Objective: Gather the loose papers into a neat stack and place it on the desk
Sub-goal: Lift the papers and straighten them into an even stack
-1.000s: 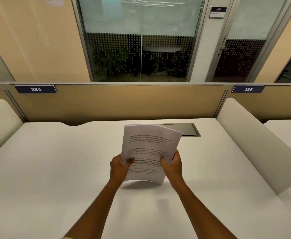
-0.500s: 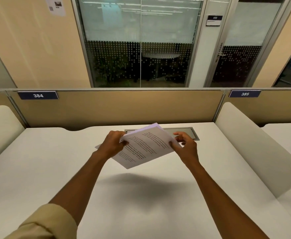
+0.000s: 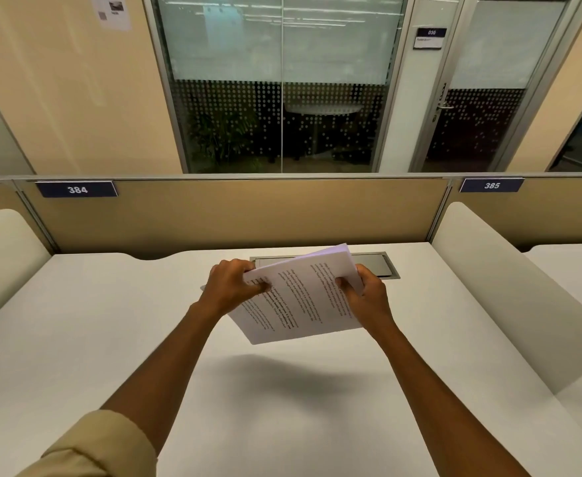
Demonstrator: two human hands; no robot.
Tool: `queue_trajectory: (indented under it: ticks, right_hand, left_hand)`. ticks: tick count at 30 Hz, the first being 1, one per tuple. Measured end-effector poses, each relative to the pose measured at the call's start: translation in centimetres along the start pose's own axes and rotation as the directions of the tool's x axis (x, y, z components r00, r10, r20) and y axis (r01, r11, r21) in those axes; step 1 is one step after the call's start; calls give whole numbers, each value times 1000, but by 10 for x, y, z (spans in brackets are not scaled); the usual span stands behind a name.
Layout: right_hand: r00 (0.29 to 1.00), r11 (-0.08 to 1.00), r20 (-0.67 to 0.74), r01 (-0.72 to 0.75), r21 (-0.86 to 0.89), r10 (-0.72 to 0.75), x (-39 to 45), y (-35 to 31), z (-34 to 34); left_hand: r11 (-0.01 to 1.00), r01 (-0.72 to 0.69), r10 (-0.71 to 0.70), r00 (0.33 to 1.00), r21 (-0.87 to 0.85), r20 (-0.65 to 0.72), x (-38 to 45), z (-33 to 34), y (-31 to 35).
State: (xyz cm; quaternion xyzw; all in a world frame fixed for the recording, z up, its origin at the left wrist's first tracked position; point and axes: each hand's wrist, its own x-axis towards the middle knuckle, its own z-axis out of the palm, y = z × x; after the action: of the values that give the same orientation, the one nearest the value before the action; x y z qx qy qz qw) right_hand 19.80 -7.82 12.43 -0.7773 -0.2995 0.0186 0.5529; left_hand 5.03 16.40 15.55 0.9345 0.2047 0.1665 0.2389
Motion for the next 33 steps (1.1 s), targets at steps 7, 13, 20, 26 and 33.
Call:
queue_trajectory:
  ticks: [7, 13, 20, 26, 33]
  right_hand:
    - [992, 990, -20, -124, 65, 125, -8, 13, -10]
    - [981, 966, -16, -190, 176, 196, -19, 15, 1]
    - [956, 933, -19, -282, 224, 293, -35, 28, 19]
    - [940, 917, -32, -323, 232, 340, -49, 40, 28]
    - [930, 908, -14, -354, 225, 366, -62, 55, 37]
  left_hand:
    - [870, 278, -298, 955, -407, 15, -26, 2, -50]
    - [514, 301, -298, 941, -803, 162, -54, 28, -57]
    - [535, 269, -480, 877, -800, -26, -69, 66, -44]
    - [580, 266, -523, 846, -770, -102, -77, 80, -39]
    - [591, 269, -535, 836, -760, -121, -94, 94, -41]
